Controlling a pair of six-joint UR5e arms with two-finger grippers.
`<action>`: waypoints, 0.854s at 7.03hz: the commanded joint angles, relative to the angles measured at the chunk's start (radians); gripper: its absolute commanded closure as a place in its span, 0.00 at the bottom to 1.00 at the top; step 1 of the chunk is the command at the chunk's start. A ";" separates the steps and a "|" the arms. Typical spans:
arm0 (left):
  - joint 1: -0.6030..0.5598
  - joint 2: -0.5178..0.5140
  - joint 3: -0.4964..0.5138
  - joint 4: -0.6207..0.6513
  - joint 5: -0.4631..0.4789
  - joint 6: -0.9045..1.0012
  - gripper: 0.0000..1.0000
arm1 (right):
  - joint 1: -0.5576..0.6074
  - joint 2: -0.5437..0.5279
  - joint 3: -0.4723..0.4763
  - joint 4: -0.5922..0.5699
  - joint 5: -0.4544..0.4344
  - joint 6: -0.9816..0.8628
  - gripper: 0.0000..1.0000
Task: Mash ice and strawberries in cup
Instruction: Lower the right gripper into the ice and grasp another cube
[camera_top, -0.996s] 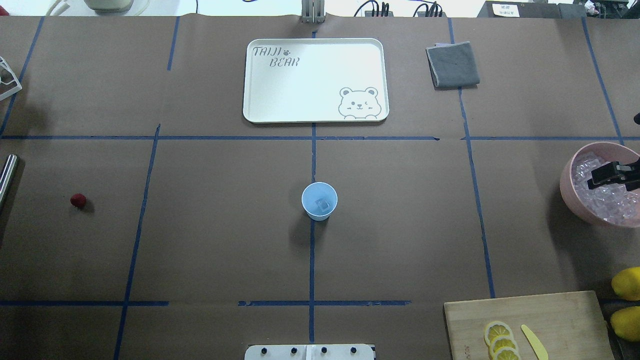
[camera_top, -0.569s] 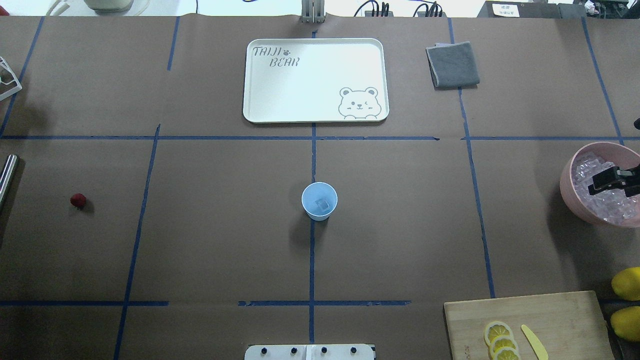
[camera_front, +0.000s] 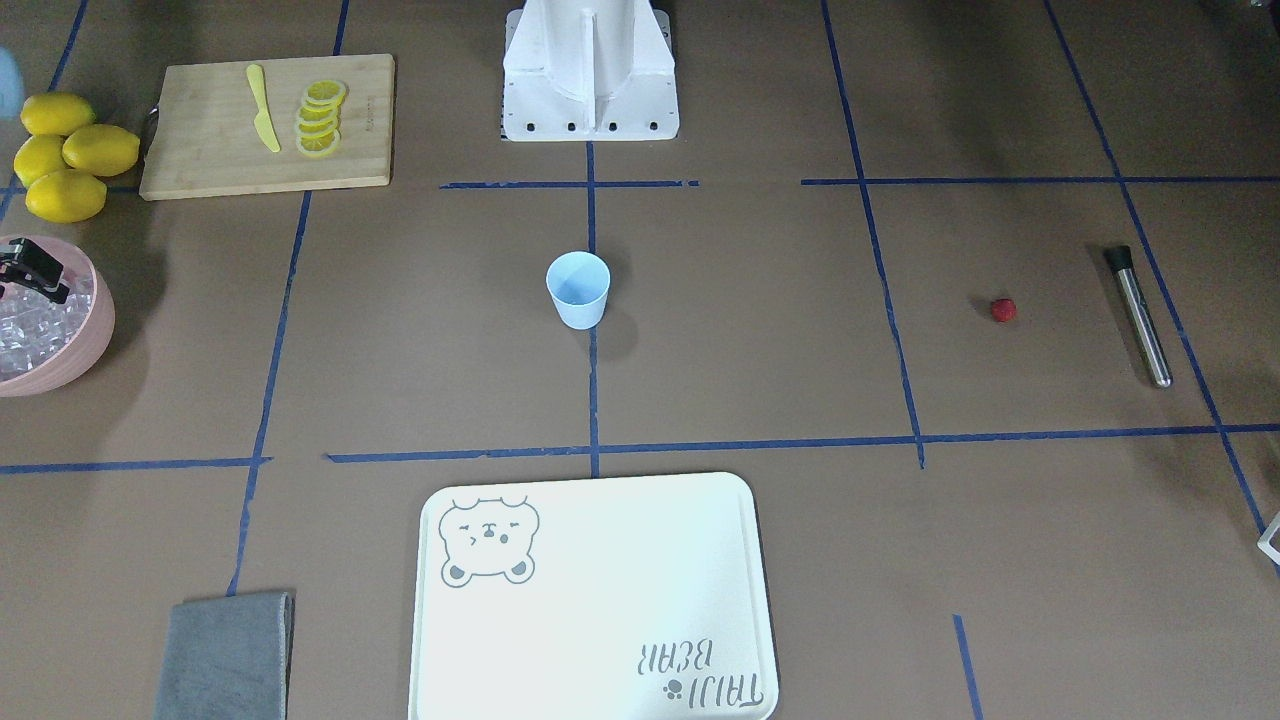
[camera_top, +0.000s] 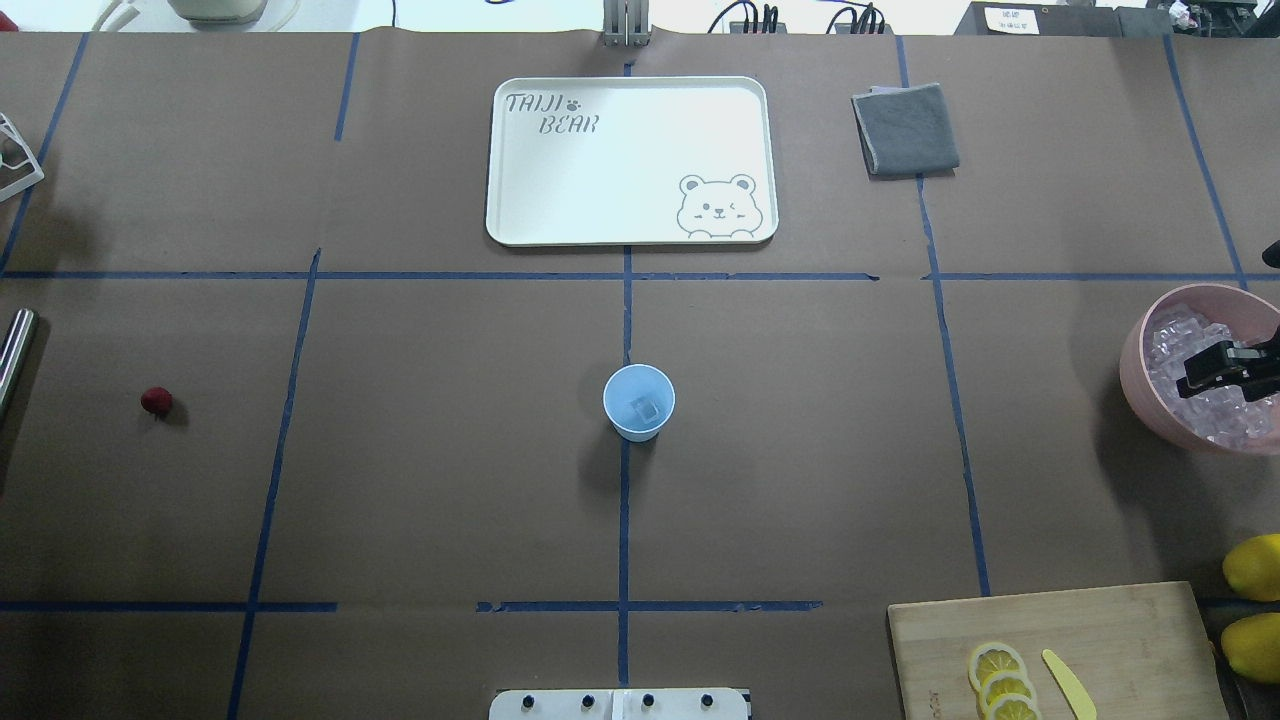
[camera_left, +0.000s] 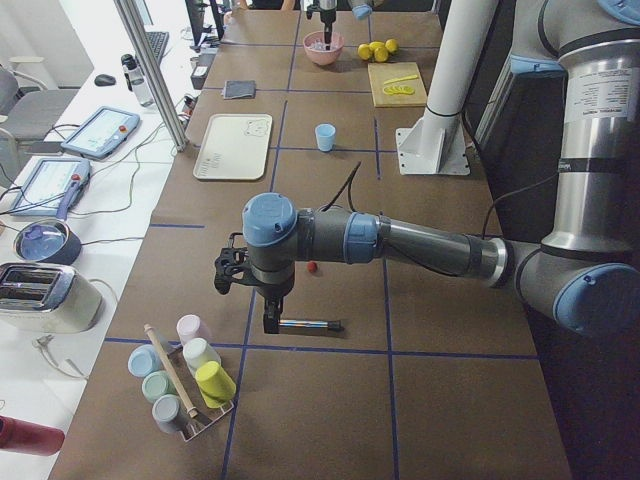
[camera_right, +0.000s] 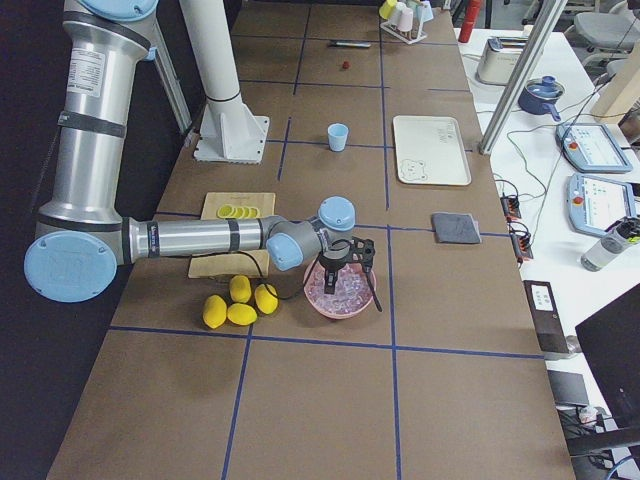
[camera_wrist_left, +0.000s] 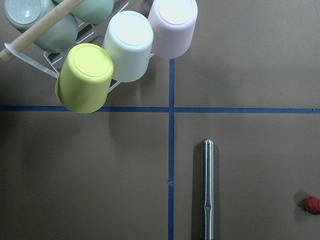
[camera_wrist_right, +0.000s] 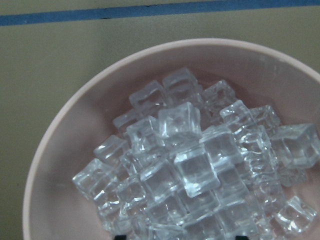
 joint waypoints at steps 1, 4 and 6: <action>0.000 0.000 0.000 0.000 0.000 0.000 0.00 | -0.007 -0.001 -0.002 0.001 0.000 0.000 0.23; 0.000 0.000 0.000 0.000 0.002 0.000 0.00 | -0.016 -0.001 -0.007 0.001 0.000 0.000 0.24; 0.000 0.000 -0.002 0.000 0.002 0.000 0.00 | -0.016 -0.001 -0.007 0.001 0.000 0.000 0.27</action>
